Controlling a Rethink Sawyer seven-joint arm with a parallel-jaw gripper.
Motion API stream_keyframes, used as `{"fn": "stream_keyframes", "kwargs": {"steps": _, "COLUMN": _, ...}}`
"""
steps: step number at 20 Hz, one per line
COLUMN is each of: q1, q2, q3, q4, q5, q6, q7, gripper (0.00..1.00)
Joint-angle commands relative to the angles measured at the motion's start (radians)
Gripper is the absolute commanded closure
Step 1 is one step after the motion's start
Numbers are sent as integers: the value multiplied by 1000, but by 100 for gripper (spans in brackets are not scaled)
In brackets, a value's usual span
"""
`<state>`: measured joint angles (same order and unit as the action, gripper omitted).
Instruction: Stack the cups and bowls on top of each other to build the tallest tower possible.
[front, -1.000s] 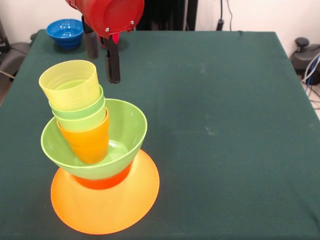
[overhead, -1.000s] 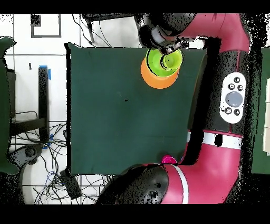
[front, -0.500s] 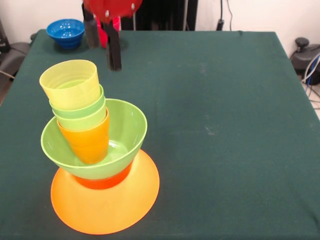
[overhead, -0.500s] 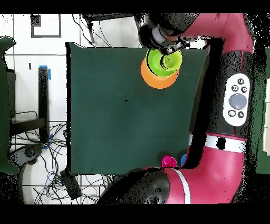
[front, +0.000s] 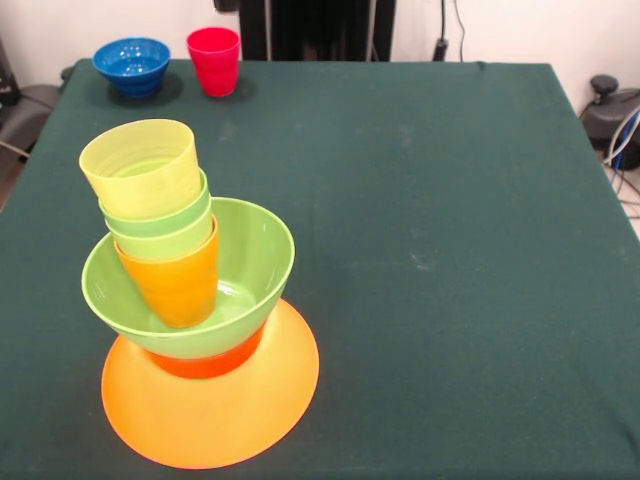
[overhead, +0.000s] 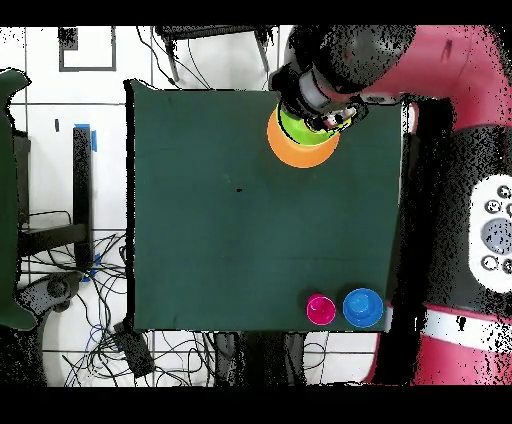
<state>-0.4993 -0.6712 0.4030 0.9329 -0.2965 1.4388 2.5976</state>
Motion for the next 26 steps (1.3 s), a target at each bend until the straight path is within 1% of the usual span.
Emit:
{"fn": "stream_keyframes", "kwargs": {"steps": 1, "q1": -29, "q2": -70, "q3": -40, "q4": 315, "q5": 4, "q6": -144, "q7": -136, "gripper": 0}}
{"fn": "stream_keyframes", "kwargs": {"steps": 2, "q1": -37, "q2": -77, "q3": -41, "q4": 352, "q5": 5, "q6": -179, "q7": -136, "gripper": 0}}
{"fn": "stream_keyframes", "kwargs": {"steps": 8, "q1": -81, "q2": -96, "q3": -43, "q4": 502, "q5": -13, "q6": -346, "q7": -149, "gripper": 0}}
{"fn": "stream_keyframes", "kwargs": {"steps": 14, "q1": -124, "q2": -119, "q3": -43, "q4": 633, "q5": -31, "q6": -480, "q7": -148, "gripper": 0}}
{"fn": "stream_keyframes", "kwargs": {"steps": 20, "q1": -152, "q2": -125, "q3": -53, "q4": 736, "q5": -62, "q6": -599, "q7": -126, "gripper": 0}}
{"fn": "stream_keyframes", "kwargs": {"steps": 26, "q1": -171, "q2": -109, "q3": -73, "q4": 791, "q5": -99, "q6": -683, "q7": -117, "gripper": 0}}
